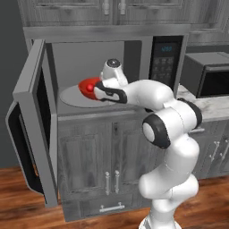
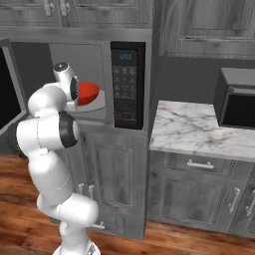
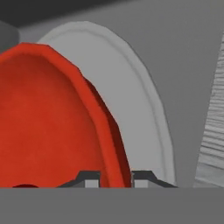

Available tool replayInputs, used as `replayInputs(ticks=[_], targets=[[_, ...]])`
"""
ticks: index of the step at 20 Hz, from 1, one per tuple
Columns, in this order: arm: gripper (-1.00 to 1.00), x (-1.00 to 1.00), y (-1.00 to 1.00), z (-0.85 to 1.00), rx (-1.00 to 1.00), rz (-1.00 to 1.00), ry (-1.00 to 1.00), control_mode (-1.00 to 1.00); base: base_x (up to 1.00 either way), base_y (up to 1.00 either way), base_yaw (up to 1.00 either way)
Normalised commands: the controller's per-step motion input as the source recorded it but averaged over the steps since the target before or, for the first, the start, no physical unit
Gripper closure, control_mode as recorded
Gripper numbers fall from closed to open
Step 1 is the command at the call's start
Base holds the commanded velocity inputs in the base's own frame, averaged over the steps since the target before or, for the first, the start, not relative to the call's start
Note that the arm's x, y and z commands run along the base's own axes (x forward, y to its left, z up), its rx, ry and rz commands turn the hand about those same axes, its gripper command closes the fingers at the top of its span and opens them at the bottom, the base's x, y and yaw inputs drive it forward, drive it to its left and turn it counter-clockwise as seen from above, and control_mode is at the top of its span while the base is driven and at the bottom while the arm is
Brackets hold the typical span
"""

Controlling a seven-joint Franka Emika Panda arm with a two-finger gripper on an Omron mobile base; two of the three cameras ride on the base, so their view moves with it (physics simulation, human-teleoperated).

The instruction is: Pick the tomato from the sink and place it in the bowl. Then pick the bowl and place it in the microwave. Then close the microwave door and press the start button.

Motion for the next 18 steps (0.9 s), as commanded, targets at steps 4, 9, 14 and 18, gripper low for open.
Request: replayInputs(ticks=[4, 9, 14, 18], targets=[[-1.0, -0.01, 0.0, 0.0, 0.03, 0.0, 0.02, -1.0, 0.0, 0.0, 0.0], [-1.0, -0.44, -0.09, 0.19, 0.09, 0.0, 0.0, -1.0, 0.0, 0.0, 0.0], [-1.0, -0.96, -0.3, 0.38, 0.11, 0.0, -0.06, -1.0, 0.0, 0.0, 0.0], [-1.0, -1.0, -0.36, 0.41, 0.12, 0.03, -0.06, -1.0, 0.0, 0.0, 0.0]])
